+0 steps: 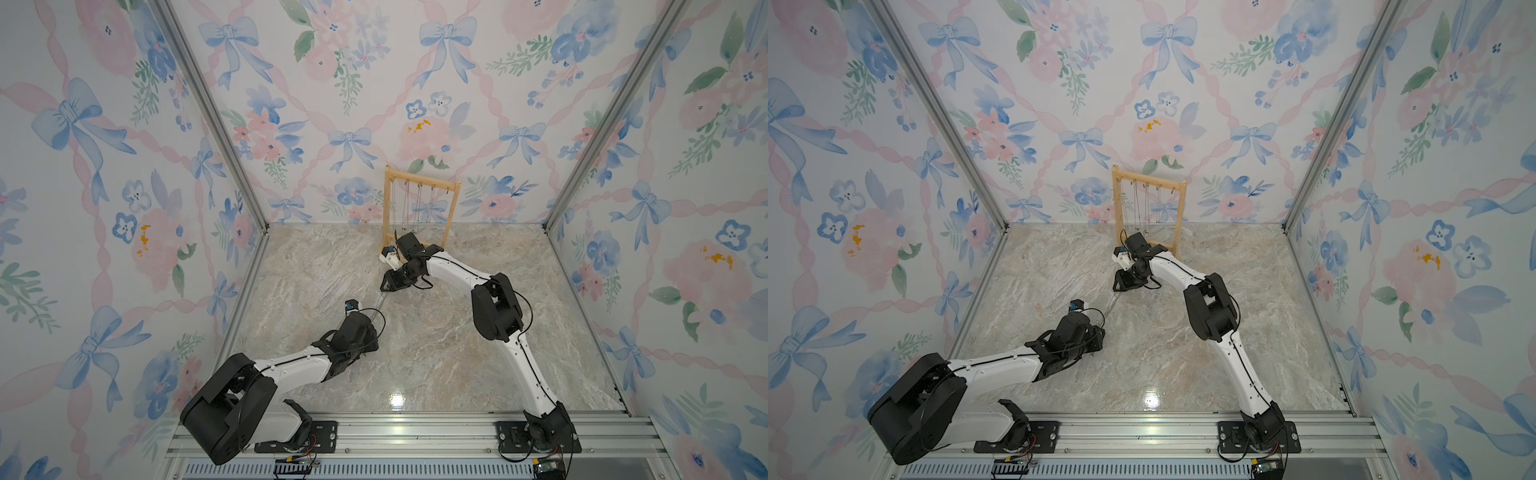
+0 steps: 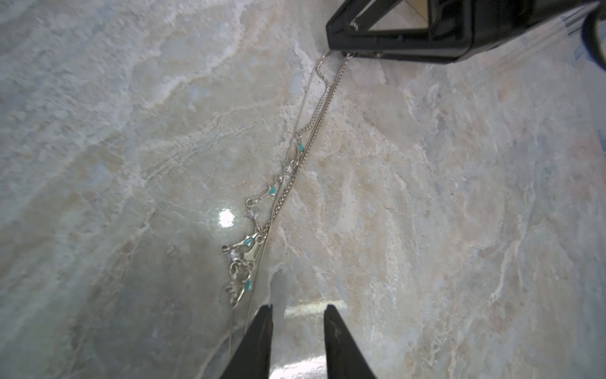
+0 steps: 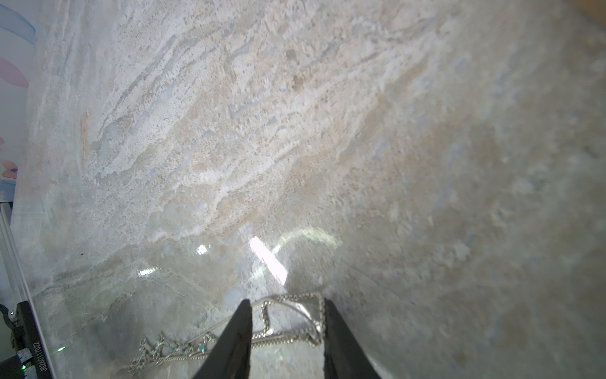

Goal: Take the necklace off the jewelry display stand
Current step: Place the necklace at the center of the board.

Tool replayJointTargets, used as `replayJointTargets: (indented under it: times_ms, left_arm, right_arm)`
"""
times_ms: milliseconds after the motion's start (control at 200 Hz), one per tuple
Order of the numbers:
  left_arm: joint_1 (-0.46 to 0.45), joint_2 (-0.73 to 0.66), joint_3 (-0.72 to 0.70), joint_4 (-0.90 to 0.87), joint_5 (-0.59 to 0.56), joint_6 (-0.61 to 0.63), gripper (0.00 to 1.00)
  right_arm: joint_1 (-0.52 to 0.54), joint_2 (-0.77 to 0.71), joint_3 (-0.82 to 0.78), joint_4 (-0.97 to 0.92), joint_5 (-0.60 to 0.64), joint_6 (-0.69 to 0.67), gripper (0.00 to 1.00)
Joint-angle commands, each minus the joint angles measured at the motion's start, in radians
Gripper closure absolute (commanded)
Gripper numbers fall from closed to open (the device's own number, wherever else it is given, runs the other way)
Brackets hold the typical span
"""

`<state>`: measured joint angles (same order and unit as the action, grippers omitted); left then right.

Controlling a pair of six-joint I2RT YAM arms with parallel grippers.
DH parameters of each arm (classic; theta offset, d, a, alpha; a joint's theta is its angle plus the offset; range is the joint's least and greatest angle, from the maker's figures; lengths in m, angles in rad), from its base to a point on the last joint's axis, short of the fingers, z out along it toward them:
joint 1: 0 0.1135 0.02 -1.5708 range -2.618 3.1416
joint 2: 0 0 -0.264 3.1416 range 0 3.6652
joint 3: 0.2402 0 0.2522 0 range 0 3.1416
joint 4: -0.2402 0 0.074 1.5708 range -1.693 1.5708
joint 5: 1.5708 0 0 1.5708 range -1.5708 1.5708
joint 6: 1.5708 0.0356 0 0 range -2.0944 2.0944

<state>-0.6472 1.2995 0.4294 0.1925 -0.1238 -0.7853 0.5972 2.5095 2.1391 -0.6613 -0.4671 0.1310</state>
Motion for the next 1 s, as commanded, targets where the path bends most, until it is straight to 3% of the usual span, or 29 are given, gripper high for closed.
replayJointTargets:
  times_ms: [0,275,395,995]
  left_arm:
    - [-0.006,-0.02,0.042,-0.019,-0.001,0.043,0.65]
    - [0.001,0.109,0.132,-0.03,-0.096,0.069,0.64]
    - [-0.001,0.171,0.165,-0.028,-0.109,0.07,0.72]
    - [0.001,0.247,0.117,-0.022,-0.197,0.05,0.81]
  right_arm:
    - [-0.008,-0.011,-0.014,-0.037,0.024,0.0,0.62]
    - [-0.008,-0.009,-0.015,-0.04,0.018,-0.002,0.62]
    - [-0.008,-0.011,-0.015,-0.044,0.016,-0.009,0.62]
    - [-0.008,-0.015,-0.015,-0.052,0.008,-0.016,0.62]
